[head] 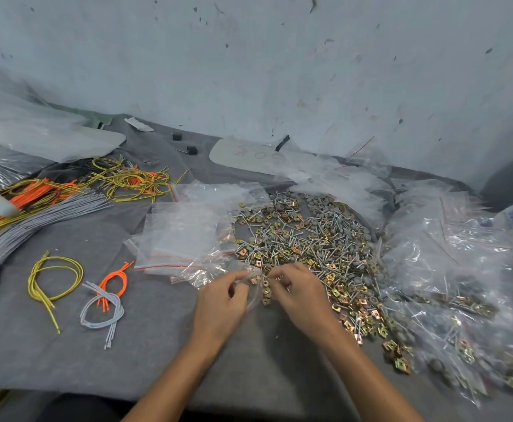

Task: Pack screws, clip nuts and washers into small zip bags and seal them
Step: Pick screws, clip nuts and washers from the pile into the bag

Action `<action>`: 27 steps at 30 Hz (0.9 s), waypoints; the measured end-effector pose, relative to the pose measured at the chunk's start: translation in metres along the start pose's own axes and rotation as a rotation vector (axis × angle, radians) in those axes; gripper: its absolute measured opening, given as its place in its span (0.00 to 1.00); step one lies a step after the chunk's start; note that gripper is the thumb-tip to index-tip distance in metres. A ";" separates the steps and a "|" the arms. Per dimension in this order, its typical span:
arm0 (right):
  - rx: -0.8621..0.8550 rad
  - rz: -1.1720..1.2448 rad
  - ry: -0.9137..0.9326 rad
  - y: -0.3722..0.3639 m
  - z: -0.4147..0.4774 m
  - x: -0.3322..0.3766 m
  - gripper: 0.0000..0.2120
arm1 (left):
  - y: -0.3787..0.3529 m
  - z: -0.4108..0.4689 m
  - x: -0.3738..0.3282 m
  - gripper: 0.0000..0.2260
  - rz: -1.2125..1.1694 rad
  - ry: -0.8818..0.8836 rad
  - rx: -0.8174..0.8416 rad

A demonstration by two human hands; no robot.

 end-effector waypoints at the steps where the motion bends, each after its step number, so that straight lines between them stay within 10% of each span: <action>1: -0.011 -0.032 -0.027 0.007 0.005 -0.009 0.04 | 0.000 0.000 0.000 0.18 0.003 -0.001 -0.002; 27: 0.169 -0.327 -0.186 0.017 0.028 -0.057 0.09 | -0.002 0.000 0.002 0.19 0.022 -0.001 0.023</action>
Point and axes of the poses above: each hand's wrist, its own z-axis towards the middle knuckle, its own y-axis out of the back of the hand, x = y × z, the point moved 8 cm from there along z, towards the middle knuckle, and after that the axes turned 8 degrees about -x, right-handed, at the moved point
